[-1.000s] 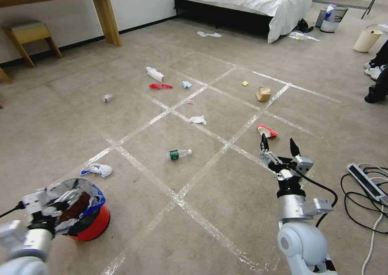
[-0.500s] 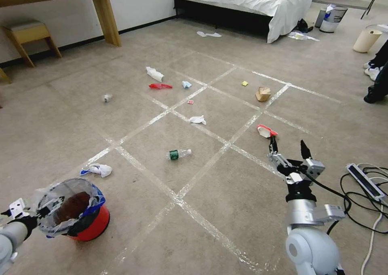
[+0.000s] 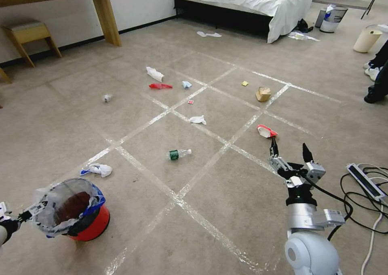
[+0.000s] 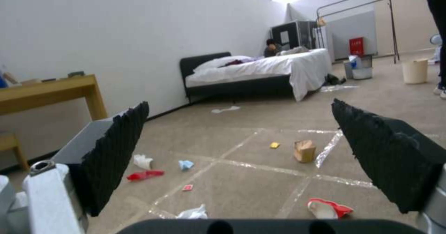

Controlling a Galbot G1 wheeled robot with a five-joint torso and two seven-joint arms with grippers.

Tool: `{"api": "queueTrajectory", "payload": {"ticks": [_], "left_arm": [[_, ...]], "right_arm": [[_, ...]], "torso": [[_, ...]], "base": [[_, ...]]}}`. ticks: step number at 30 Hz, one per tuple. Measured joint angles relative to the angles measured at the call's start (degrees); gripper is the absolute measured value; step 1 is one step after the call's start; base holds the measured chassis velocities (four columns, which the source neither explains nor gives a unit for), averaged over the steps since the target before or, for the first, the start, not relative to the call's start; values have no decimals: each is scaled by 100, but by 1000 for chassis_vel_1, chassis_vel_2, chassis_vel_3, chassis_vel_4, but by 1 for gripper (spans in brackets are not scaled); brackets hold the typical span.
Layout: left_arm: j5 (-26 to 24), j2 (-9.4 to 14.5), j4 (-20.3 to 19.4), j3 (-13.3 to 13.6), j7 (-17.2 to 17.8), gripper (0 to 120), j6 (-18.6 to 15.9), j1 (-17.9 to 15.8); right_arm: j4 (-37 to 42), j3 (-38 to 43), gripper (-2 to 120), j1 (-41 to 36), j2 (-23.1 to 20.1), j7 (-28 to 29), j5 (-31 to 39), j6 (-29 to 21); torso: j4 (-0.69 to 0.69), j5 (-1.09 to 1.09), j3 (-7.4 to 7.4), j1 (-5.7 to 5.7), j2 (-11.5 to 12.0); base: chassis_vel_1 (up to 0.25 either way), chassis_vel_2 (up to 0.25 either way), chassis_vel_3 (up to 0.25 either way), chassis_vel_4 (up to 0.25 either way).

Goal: Pick up the trash bin and place the garbage on the floor into it.

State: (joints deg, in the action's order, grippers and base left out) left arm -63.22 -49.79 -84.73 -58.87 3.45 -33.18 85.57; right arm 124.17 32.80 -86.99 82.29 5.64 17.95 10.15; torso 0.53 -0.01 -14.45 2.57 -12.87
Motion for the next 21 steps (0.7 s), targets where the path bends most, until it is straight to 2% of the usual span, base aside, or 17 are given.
{"api": "queueTrajectory", "payload": {"ticks": [8, 16, 21], "left_arm": [[142, 86, 488, 112, -348, 100, 158, -98], [163, 58, 541, 209, -382, 100, 161, -198], [257, 31, 762, 240, -461, 100, 210, -242]], "right_arm": [[23, 24, 100, -101, 48, 5, -142, 23], [20, 26, 100, -157, 100, 8, -240, 67], [-7, 18, 100, -155, 101, 10, -251, 78]], "torso": [[0, 0, 0, 0, 0], [1, 1, 0, 0, 0], [0, 1, 0, 0, 0]], "base": [[0, 0, 0, 0], [0, 0, 0, 0], [0, 0, 0, 0]]}}
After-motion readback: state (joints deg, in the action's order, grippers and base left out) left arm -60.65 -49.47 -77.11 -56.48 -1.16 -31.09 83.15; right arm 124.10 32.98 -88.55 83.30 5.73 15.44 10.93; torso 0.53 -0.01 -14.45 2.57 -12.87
